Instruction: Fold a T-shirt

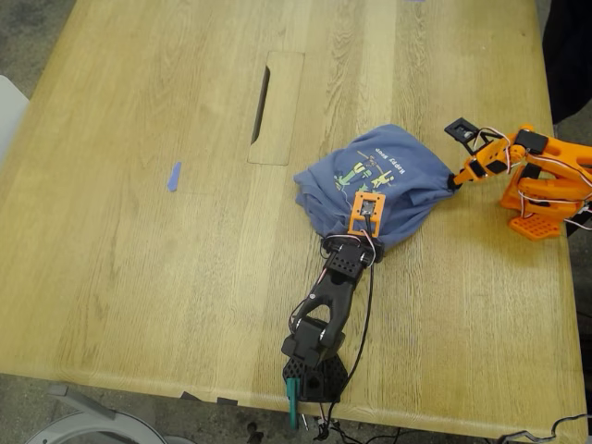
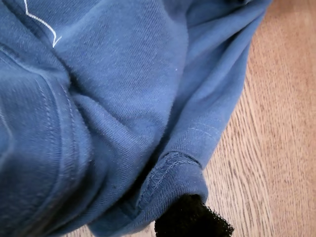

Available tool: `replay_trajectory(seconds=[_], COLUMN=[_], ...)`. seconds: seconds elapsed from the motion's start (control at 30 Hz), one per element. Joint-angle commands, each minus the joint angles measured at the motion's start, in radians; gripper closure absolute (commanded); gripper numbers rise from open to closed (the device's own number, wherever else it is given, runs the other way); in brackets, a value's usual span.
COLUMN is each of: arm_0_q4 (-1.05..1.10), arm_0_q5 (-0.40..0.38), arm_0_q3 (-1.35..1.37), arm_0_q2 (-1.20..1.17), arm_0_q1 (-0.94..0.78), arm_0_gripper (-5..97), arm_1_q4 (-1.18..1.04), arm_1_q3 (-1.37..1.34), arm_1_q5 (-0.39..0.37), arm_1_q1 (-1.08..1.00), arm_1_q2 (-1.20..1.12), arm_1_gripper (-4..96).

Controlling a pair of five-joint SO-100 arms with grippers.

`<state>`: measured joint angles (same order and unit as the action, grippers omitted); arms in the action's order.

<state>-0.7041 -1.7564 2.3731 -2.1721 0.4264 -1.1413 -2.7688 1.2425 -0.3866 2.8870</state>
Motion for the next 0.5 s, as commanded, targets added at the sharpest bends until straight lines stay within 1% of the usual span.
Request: replay_trajectory(seconds=[0.0, 0.1, 0.27, 0.47], arm_0_q4=[-0.041, -0.086, -0.110, -0.121], arm_0_q5=[0.008, 0.025, 0.041, 0.055], arm_0_q3=[-0.025, -0.014, -0.011, -0.023], arm_0_q2=[-0.095, -0.173, -0.284, -0.388], arm_0_q1=[0.008, 0.029, 0.063, 0.075], arm_0_gripper=[33, 33, 32, 32], arm_1_q4=[-0.041, -0.101, -0.147, -0.172], arm_1_q3=[0.051, 0.084, 0.117, 0.219], arm_1_q5=[0.015, 0.021, 0.026, 0.031], arm_1_q1=[-0.028, -0.034, -0.077, -0.078], arm_1_q2=[0.031, 0.069, 0.115, 0.089], arm_1_gripper=[70.1, 70.0, 72.6, 72.9])
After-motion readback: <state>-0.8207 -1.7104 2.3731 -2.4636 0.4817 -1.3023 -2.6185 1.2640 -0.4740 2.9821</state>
